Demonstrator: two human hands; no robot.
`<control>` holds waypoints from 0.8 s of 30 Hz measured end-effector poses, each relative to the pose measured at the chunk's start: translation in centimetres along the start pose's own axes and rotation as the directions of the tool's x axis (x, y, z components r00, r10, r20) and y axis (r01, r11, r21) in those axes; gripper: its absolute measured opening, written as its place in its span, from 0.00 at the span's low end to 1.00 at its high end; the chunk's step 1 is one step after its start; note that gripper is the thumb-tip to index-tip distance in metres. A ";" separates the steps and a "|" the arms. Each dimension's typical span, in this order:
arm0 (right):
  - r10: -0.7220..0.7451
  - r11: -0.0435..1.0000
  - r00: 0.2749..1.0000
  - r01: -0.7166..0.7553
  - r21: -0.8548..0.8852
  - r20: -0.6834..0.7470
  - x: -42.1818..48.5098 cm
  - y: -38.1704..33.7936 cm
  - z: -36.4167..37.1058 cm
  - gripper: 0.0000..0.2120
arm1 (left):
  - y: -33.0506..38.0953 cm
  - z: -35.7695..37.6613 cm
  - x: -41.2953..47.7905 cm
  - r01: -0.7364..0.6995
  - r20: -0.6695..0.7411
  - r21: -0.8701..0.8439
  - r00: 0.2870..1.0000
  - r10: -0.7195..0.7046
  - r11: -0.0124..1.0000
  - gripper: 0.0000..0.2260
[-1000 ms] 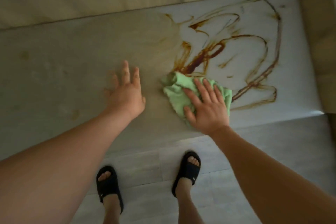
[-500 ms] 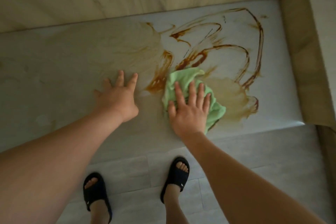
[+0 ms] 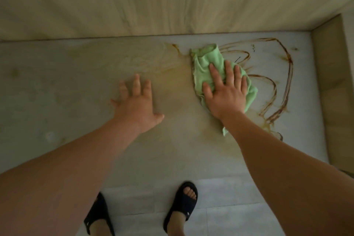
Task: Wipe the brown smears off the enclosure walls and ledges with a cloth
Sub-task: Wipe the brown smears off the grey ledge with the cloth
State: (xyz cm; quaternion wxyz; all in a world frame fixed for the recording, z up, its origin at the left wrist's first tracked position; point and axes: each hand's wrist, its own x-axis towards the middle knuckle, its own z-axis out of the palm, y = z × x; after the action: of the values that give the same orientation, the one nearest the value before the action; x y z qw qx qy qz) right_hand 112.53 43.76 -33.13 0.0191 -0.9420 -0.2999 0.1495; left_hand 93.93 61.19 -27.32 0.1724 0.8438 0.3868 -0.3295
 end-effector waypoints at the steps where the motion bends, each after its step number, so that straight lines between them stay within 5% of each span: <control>1: 0.032 0.999 0.999 -0.032 0.012 0.007 0.2 -0.6 0.0 0.31 | 0.3 -0.1 0.4 -0.002 0.023 0.009 1.000 0.002 1.000 0.58; 4: 0.033 0.998 0.999 -0.035 0.056 0.034 1.5 -3.7 0.1 0.31 | 1.3 0.4 1.5 0.023 0.081 0.020 0.996 -0.024 1.000 0.65; 9: -0.307 0.951 0.951 0.308 -0.037 0.037 5.0 -7.7 0.0 0.30 | 3.1 1.0 2.8 0.121 0.114 0.065 0.985 -0.127 0.991 0.67; 15: -0.515 0.854 0.856 0.517 -0.066 0.048 8.0 -6.5 -0.8 0.31 | 4.6 0.4 3.3 0.207 0.166 0.102 0.961 -0.222 0.973 0.69; 20: -0.381 0.923 0.924 0.381 -0.055 0.009 9.4 0.1 -1.8 0.31 | 5.1 0.4 1.1 0.169 0.106 0.094 0.978 -0.179 0.981 0.64; 24: -0.269 0.962 0.963 0.269 -0.039 -0.012 9.5 6.9 -3.2 0.31 | 8.8 -0.6 0.7 -0.045 0.101 0.151 0.994 0.030 0.987 0.59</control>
State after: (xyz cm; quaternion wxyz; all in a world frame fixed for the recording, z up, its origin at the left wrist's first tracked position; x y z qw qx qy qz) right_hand 124.69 43.77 -33.54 0.0243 -0.8940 -0.4276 0.1318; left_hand 101.27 56.30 -27.04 0.1321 0.8446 0.3352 -0.3961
